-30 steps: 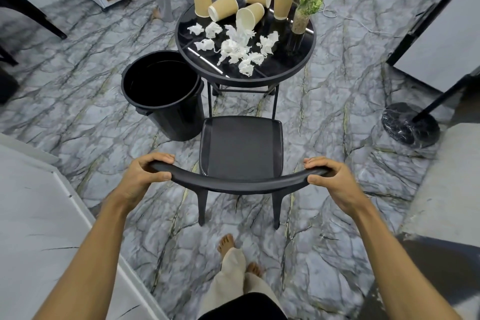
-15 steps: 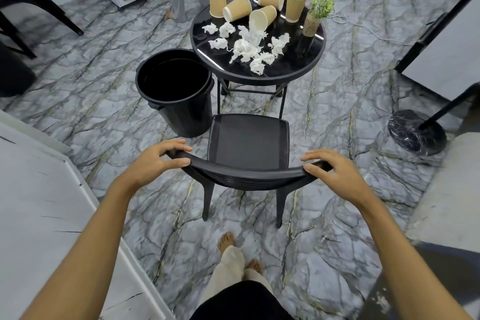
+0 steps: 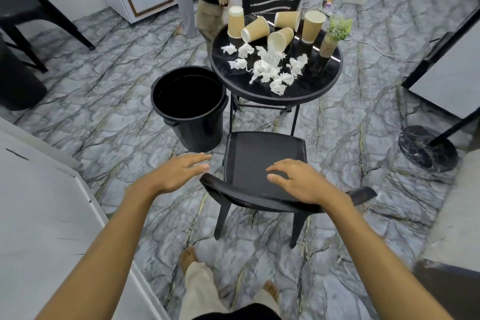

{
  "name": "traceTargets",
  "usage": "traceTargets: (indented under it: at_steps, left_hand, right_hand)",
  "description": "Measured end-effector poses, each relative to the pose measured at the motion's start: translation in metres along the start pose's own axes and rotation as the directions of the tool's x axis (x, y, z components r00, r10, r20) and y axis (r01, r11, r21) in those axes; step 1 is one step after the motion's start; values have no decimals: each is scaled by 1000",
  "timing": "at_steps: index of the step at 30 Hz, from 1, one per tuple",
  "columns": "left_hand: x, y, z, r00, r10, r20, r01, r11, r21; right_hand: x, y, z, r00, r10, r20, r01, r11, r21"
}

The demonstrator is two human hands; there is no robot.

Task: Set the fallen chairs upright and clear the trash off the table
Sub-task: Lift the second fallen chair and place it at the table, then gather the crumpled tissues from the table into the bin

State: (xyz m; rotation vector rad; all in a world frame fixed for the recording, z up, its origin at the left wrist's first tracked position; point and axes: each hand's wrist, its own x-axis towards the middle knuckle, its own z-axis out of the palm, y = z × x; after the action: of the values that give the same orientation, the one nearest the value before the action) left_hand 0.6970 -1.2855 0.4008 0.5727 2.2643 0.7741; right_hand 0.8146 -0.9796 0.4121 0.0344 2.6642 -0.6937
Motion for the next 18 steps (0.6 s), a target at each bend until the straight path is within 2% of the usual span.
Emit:
traceTargets:
  at_steps: [7,18]
  left_hand:
    - [36,-61,-78,997,-1,75,-8,994,113]
    - [97,-113,-171,996,70,60,-85,952,293]
  right_hand:
    - [77,-59,9,992,127,-21,-128,992,-3]
    - [159,-103,13,923,334,-192,-307,938,160]
